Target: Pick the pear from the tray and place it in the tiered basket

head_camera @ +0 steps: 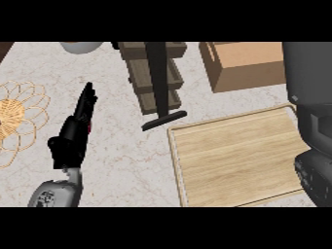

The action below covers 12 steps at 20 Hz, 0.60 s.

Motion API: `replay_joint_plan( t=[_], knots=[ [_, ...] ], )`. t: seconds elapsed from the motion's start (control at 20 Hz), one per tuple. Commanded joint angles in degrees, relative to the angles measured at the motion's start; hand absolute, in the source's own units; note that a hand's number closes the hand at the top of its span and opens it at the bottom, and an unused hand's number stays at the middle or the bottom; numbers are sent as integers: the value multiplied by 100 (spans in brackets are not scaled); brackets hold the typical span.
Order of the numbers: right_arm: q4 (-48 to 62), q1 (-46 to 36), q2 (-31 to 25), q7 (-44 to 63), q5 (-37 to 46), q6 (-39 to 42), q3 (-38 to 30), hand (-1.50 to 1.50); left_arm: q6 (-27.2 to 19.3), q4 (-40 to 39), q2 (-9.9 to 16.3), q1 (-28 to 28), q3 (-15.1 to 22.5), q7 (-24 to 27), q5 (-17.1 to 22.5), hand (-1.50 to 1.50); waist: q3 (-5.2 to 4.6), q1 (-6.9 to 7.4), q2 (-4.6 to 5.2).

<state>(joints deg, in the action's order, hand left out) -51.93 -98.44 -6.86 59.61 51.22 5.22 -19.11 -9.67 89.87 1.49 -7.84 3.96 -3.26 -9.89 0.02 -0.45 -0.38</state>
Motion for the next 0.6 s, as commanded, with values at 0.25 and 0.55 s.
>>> replay_joint_plan(
  t=[0.25,0.55],
  knots=[
    [-2206,1178,-682,610,-692,574,-788,-150,-46,-49,36,267,-125,169,36,0,16,-273,-93],
    [-3654,2408,-1266,422,-1813,1780,-1526,-150,-70,-40,9,317,-156,268,67,0,20,-421,-112]
  ],
)
